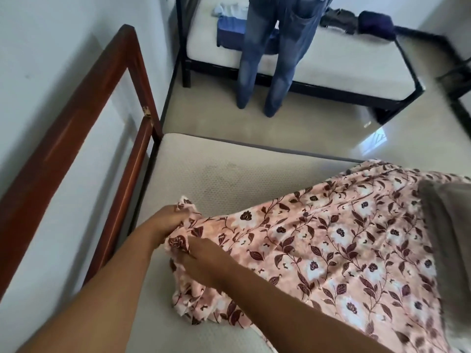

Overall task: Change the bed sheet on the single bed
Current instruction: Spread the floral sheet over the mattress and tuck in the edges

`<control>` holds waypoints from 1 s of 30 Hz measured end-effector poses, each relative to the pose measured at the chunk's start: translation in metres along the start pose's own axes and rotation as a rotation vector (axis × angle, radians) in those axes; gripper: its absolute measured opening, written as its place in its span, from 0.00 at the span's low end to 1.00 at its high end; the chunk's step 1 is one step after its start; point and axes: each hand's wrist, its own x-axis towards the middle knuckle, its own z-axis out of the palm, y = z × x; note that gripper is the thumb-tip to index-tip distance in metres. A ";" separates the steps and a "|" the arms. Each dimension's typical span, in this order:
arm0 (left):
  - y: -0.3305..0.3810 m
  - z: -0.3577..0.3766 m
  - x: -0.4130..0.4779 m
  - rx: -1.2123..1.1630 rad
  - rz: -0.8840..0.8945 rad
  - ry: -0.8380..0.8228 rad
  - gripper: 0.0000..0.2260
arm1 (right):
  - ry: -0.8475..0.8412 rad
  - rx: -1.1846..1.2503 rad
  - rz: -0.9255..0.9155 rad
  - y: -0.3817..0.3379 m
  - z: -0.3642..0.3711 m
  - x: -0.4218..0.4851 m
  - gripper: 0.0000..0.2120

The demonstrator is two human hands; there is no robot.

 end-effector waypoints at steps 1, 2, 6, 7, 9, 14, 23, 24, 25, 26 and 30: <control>0.009 0.001 0.004 0.093 0.043 0.158 0.08 | 0.030 -0.009 -0.012 0.002 0.002 0.001 0.14; 0.021 -0.002 0.013 0.109 0.075 0.289 0.10 | 0.087 -0.014 -0.016 0.005 0.005 0.006 0.12; 0.073 -0.043 0.046 -0.128 0.239 0.577 0.13 | 0.257 -0.033 0.093 0.015 0.011 0.042 0.12; 0.087 -0.059 0.057 -0.224 0.309 0.641 0.15 | 0.264 -0.033 0.115 0.016 0.009 0.055 0.14; 0.111 -0.092 0.075 -0.405 0.432 0.759 0.18 | 0.224 -0.037 0.166 0.021 0.004 0.077 0.21; 0.133 -0.187 0.151 -0.656 0.643 0.914 0.25 | 0.138 -0.015 0.260 0.042 -0.005 0.110 0.30; 0.123 -0.150 0.138 -0.383 0.570 0.824 0.20 | 0.130 -0.075 0.391 0.076 -0.004 0.147 0.35; 0.115 -0.148 0.145 -0.382 0.535 0.756 0.21 | 0.119 -0.097 0.392 0.079 -0.002 0.150 0.34; 0.103 -0.150 0.153 -0.387 0.473 0.671 0.23 | 0.103 -0.122 0.384 0.085 0.003 0.153 0.34; 0.088 -0.155 0.171 -0.366 0.430 0.601 0.27 | 0.089 -0.145 0.378 0.090 0.005 0.154 0.33; 0.027 -0.126 0.169 0.023 0.322 0.495 0.36 | 0.008 -0.201 0.403 0.124 0.034 0.151 0.31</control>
